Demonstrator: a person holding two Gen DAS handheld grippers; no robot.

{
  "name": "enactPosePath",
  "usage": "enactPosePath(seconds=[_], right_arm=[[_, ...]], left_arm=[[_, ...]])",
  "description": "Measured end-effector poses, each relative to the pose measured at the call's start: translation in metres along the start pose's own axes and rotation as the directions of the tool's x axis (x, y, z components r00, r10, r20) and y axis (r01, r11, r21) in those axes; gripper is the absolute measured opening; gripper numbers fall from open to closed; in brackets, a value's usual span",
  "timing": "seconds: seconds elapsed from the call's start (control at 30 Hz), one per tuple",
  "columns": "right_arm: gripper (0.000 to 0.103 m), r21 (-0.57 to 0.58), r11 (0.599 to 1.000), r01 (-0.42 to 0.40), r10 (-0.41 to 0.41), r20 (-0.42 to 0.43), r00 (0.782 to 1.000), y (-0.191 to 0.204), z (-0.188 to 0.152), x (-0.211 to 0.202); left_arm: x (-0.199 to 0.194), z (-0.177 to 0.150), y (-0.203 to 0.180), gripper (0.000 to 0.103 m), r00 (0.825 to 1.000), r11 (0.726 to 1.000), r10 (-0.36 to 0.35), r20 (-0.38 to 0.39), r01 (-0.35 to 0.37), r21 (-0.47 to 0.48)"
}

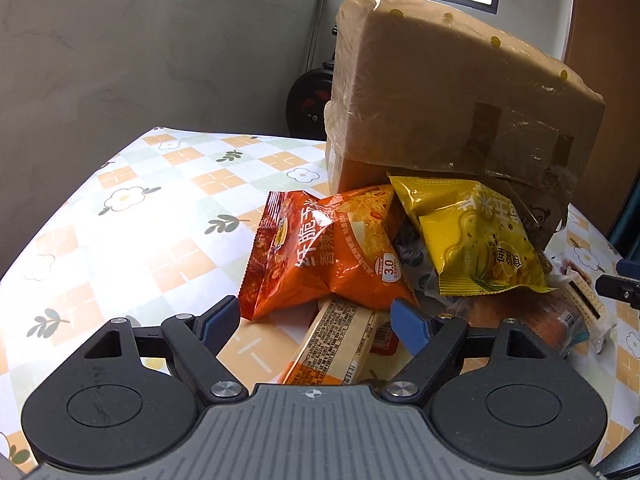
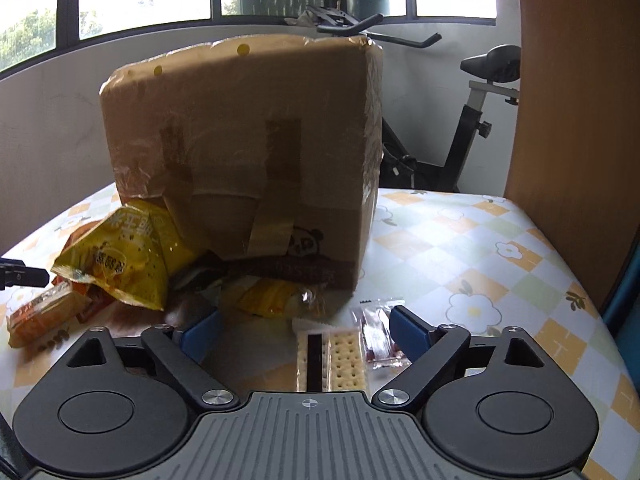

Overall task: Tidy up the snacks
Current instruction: 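Grasp the beige cracker packet with the left tool while the right tool grasps the red sachet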

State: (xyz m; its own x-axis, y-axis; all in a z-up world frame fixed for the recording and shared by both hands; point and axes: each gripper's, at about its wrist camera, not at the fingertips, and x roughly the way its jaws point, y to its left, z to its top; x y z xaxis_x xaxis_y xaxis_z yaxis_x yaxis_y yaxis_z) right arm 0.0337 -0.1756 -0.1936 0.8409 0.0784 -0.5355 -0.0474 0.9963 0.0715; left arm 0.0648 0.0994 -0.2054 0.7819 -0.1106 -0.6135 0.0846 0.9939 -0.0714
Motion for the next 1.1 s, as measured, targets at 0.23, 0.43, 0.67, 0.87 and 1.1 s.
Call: enactPosePath(seconds=[0.23,0.43,0.67,0.87,1.1], right_arm=[[0.072,0.002,1.0,0.005,-0.005,-0.039,0.999,-0.005,-0.01,0.016],[0.071,0.007,1.0,-0.001,0.001,-0.028,1.0,-0.007,-0.01,0.017],[0.07,0.022,0.999,0.043,-0.043,-0.006,0.999,-0.028,0.0,0.016],[0.06,0.011,0.993,0.122,-0.121,-0.025,0.992,-0.055,0.007,0.029],[0.054,-0.044,0.991,0.124,-0.128,-0.108,0.986,-0.066,0.003,0.063]], left_arm=[[0.006,-0.012,-0.01,0.084,1.0,1.0,-0.004,-0.015,0.004,-0.006],[0.009,-0.02,-0.02,0.083,0.999,0.999,-0.005,-0.036,0.006,0.036],[0.028,-0.018,-0.015,0.052,0.996,1.0,0.019,-0.082,-0.018,0.012],[0.02,-0.026,-0.019,0.043,0.997,0.999,0.04,-0.072,-0.039,0.02],[0.017,-0.034,-0.021,0.042,0.996,0.998,0.058,-0.072,-0.057,0.014]])
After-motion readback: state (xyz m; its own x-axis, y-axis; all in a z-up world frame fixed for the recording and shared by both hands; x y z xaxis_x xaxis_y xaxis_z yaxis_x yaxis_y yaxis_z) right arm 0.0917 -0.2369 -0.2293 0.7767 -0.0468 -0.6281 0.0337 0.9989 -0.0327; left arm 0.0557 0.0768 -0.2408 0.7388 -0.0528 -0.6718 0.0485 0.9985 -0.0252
